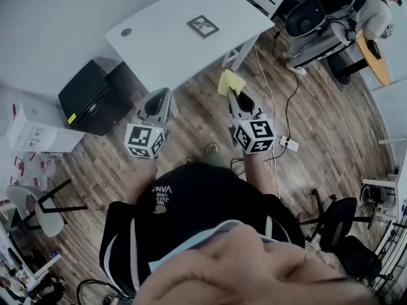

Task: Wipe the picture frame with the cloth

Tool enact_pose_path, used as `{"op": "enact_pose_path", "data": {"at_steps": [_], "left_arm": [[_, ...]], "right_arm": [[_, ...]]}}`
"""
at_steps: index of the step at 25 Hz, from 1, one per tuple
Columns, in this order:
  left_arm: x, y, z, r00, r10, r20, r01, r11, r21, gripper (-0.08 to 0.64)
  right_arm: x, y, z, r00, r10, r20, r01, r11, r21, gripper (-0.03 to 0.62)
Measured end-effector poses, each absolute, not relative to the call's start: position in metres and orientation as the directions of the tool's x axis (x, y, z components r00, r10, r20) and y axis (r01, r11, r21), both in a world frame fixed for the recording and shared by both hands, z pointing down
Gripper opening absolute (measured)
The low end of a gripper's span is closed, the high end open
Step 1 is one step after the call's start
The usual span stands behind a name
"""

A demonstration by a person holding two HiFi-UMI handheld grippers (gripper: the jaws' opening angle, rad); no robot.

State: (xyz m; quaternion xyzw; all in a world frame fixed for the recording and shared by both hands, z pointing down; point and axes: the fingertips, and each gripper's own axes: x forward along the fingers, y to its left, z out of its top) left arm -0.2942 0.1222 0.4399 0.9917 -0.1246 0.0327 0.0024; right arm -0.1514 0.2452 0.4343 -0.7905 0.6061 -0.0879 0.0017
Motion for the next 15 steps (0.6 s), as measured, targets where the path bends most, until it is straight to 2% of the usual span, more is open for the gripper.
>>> {"op": "enact_pose_path", "data": {"at_steps": [15], "left_arm": [[-0.219, 0.091, 0.441, 0.958, -0.277, 0.07, -0.277, -0.961, -0.008, 0.02]], "right_arm": [[-0.077, 0.209, 0.439, 0.215, -0.967, 0.141, -0.966, -0.232, -0.117, 0.038]]}}
